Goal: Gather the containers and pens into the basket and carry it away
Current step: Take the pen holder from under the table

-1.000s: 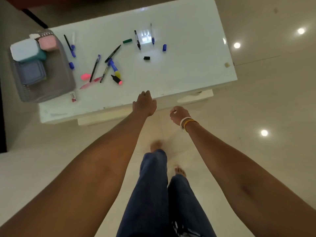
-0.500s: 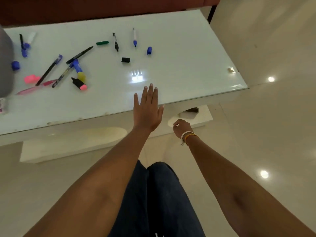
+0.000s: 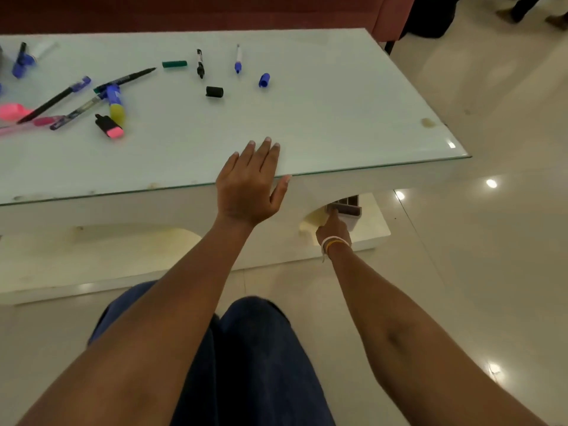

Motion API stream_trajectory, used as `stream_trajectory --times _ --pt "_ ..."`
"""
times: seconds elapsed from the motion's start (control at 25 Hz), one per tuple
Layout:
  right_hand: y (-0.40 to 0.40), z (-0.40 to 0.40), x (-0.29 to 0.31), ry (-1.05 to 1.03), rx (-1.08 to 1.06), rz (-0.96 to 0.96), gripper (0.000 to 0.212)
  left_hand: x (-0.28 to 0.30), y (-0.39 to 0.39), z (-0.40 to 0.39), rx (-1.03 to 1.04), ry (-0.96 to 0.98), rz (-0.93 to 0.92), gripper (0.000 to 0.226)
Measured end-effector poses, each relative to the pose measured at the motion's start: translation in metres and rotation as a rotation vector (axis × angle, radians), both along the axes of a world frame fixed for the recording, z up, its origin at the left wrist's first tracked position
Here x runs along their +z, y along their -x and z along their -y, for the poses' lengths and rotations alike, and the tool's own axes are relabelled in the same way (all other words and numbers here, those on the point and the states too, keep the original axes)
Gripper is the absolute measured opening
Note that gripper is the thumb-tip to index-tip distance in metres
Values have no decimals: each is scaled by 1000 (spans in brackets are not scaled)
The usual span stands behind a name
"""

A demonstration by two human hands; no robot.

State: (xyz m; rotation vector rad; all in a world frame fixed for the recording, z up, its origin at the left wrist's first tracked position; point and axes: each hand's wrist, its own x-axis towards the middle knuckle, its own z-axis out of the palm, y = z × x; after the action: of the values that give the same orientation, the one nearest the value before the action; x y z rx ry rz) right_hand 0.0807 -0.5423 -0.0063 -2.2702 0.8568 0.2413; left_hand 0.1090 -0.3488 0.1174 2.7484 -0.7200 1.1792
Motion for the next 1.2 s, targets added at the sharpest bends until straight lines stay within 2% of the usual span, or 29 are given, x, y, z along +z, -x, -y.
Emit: stream_trajectory --times 0.24,0.4,0.56,0.72,0.8,0.96,1.08,1.16,1.2 --pt "-20 18 -15 2 -25 -69 42 -7 -6 -1 29 -7 84 50" --pt "4 21 -24 75 -135 33 29 -5 -5 -1 24 -8 72 51" --pt "45 3 -27 89 -152 169 30 2 3 -2 46 -3 -23 53" --pt "89 4 -21 123 -130 272 43 8 14 -2 47 16 -206 56" --pt "112 16 -12 165 -45 369 42 14 20 -2 38 13 -308 57" --pt "141 28 15 228 321 550 36 19 32 -17 -50 -12 -430 51" --pt "127 4 38 219 493 636 30 17 50 -38 -109 14 -372 49" --pt "112 -27 48 183 580 677 33 17 65 -61 -70 6 -279 48" --pt "105 -46 51 157 621 700 33 15 70 -77 -50 3 -292 44"
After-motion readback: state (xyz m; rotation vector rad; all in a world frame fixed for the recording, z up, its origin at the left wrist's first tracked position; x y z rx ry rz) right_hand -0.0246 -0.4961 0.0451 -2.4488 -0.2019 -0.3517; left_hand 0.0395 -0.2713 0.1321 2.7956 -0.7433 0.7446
